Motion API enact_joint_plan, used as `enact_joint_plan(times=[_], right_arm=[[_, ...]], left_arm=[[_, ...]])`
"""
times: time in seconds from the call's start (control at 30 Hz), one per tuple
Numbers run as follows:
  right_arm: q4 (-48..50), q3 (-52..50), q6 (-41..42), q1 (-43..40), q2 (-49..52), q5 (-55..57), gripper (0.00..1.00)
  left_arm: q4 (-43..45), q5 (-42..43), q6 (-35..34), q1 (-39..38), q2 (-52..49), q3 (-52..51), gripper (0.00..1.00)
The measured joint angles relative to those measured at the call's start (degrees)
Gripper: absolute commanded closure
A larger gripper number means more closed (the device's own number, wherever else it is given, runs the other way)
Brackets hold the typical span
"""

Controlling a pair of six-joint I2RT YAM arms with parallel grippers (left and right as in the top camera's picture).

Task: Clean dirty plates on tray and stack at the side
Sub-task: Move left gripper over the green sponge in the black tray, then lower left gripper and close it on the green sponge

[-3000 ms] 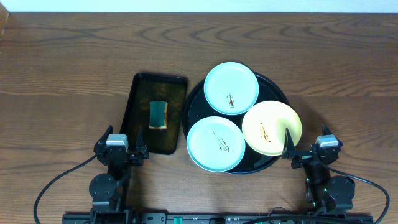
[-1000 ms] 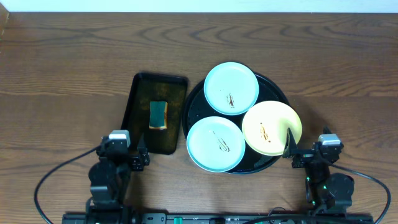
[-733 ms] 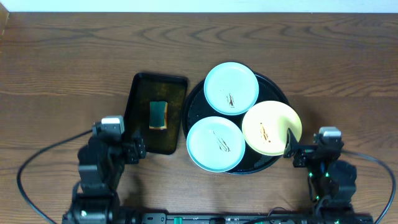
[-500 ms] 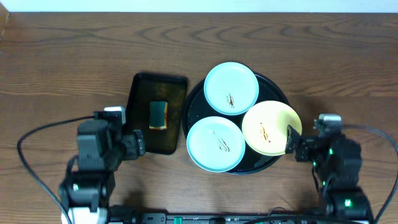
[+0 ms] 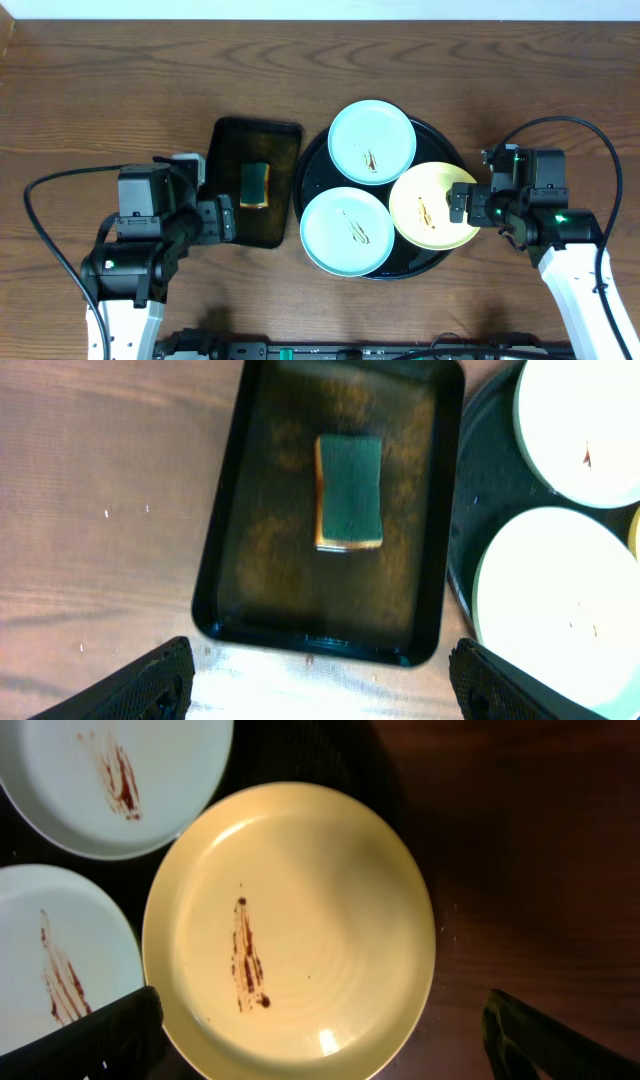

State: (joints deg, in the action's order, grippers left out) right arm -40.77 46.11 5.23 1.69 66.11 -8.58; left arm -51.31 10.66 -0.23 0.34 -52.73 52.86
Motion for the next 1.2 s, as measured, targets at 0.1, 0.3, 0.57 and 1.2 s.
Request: enact_joint_plan(times=[0.1,0.3,0.57,1.2], right_arm=[[0.1,0.0,0.0,0.0,0.1,1.4,0.01],[0.2,0.0,1.7,-0.2,0.1,5.9,0.01],[0.3,0.0,2.0,-0.2,0.1,7.1,0.01],[0.2,0.0,2.2,-0.2,0.1,7.1,0.01]], left_arm=[[3.9,0.4,-1.4,0.0,-0.1,0.0,0.18],[9.9,1.3,-3.3,0.0,-3.4,0.3,0.20],[16.4,1.4,-4.2,-1.0,-17.1,0.5,0.26],[26.3,-7.7,-4.3,-11.1,-43.4,0.7,0.35]])
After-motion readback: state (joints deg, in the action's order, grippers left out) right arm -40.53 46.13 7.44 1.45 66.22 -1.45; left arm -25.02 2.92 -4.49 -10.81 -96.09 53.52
